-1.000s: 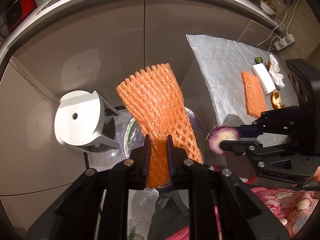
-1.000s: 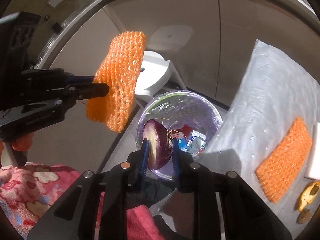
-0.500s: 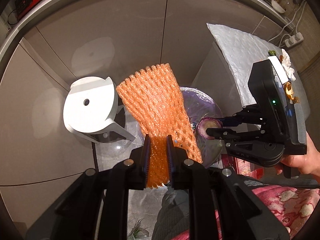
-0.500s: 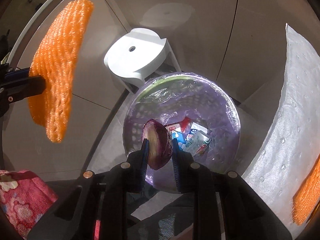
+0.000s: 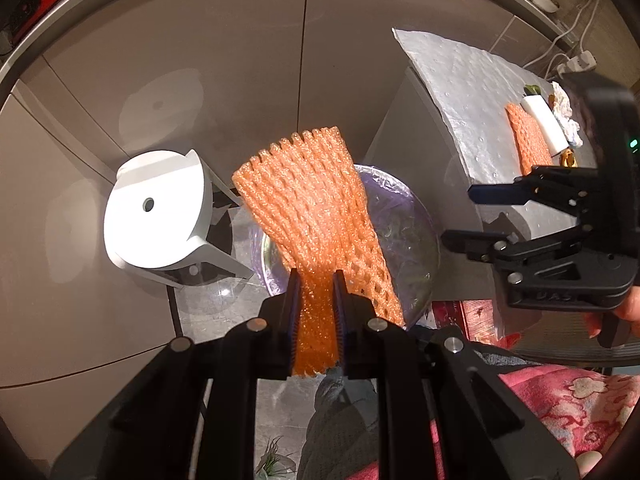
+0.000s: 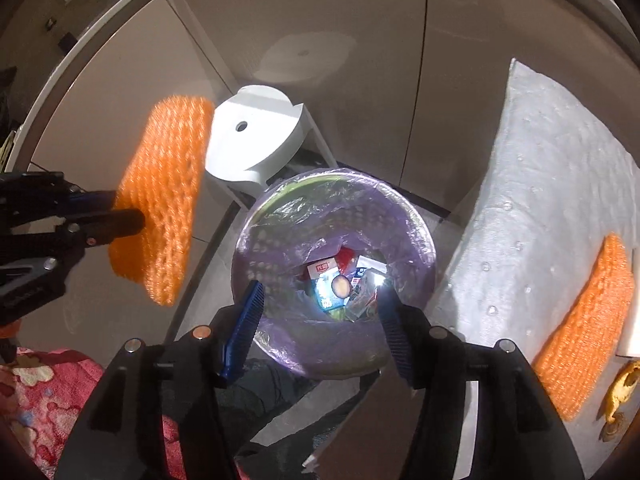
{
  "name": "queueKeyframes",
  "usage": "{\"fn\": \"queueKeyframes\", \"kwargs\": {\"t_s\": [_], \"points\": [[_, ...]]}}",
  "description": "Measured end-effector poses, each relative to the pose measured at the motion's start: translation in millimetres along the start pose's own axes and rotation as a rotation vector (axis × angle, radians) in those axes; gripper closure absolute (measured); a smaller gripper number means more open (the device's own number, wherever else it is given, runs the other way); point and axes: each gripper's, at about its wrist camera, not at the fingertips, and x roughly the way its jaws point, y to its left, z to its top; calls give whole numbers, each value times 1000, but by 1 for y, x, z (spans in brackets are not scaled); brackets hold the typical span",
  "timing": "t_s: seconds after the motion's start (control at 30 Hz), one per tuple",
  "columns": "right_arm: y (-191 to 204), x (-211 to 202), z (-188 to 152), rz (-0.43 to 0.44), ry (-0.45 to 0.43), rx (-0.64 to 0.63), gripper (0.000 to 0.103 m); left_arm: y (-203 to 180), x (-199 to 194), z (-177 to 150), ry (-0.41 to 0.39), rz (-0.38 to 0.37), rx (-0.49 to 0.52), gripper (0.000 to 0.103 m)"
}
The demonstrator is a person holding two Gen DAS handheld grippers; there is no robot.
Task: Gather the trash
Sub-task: 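Lower the foam net into the bin and open the left gripper, then grasp the second orange foam net on the pad with the left gripper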
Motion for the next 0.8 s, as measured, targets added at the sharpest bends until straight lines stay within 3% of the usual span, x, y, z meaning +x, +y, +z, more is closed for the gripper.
{"fn": "queueKeyframes", "kwargs": {"t_s": [0.13,0.37,0.57,0.6,0.63,0.67,0.7,0.8], "points": [[-13,-46,-9,-43,-69,38,32,-12,20,-1,23,-18,52,88],[-45,-111,-30,-128,-130,155,30,-31,71,-1,86,-47,133,88],[-68,-133,-49,-175,-147,278,26,-45,108,-2,129,-21,202,85],[-72,-135,-53,-181,-148,296,26,-46,113,-2,143,-19,207,74],[-76,-136,-56,-184,-150,312,26,-47,117,-2,161,-19,207,53],[-79,-138,-60,-184,-151,328,25,-48,119,-1,167,-13,206,45],[-81,-140,-63,-188,-153,342,24,-49,119,-1,157,-5,209,38],[-88,-141,-71,-203,-159,372,23,-52,117,0,147,4,225,29]]}}
